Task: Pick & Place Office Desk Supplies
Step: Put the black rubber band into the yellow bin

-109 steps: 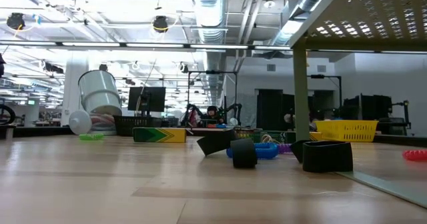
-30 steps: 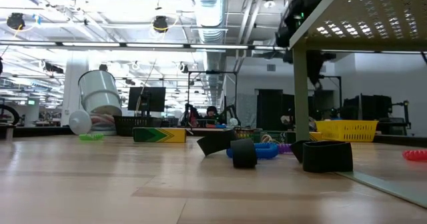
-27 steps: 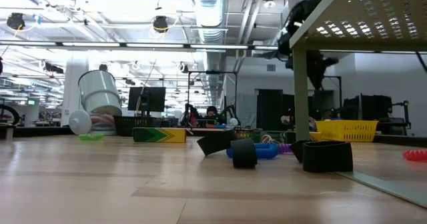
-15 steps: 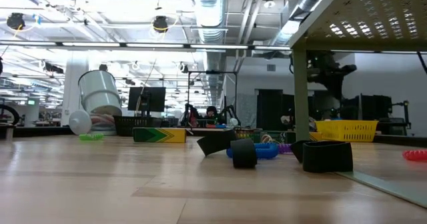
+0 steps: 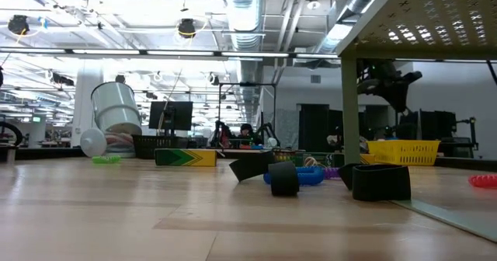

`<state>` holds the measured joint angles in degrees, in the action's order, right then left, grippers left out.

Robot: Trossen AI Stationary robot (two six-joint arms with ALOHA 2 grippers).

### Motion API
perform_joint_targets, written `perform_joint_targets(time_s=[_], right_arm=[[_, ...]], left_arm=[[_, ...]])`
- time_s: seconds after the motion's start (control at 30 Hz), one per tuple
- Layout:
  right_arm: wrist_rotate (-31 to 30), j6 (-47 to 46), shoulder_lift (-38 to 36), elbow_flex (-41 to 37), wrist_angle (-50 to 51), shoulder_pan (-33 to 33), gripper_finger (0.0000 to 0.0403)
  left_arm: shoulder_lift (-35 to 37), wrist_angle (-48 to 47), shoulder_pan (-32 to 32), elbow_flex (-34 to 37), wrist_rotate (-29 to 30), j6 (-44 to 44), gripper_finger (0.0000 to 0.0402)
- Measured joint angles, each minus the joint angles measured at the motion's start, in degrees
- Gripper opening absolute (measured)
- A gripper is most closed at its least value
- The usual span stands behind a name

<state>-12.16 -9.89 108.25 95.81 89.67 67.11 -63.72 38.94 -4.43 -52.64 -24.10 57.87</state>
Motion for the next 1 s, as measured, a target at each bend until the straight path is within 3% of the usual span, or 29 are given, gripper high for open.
perform_joint_targets(time_s=[0.43,1.0], right_arm=[[1.84,1.77,-0.23,0.02,-0.14,0.12,0.0071],[6.39,2.99,-1.88,0.02,-1.40,0.00,0.0176]], left_arm=[[0.00,0.12,0.00,0.00,0.61,-0.04,0.0092],[0.00,0.11,0.00,0.00,0.57,-0.10,0.0092]])
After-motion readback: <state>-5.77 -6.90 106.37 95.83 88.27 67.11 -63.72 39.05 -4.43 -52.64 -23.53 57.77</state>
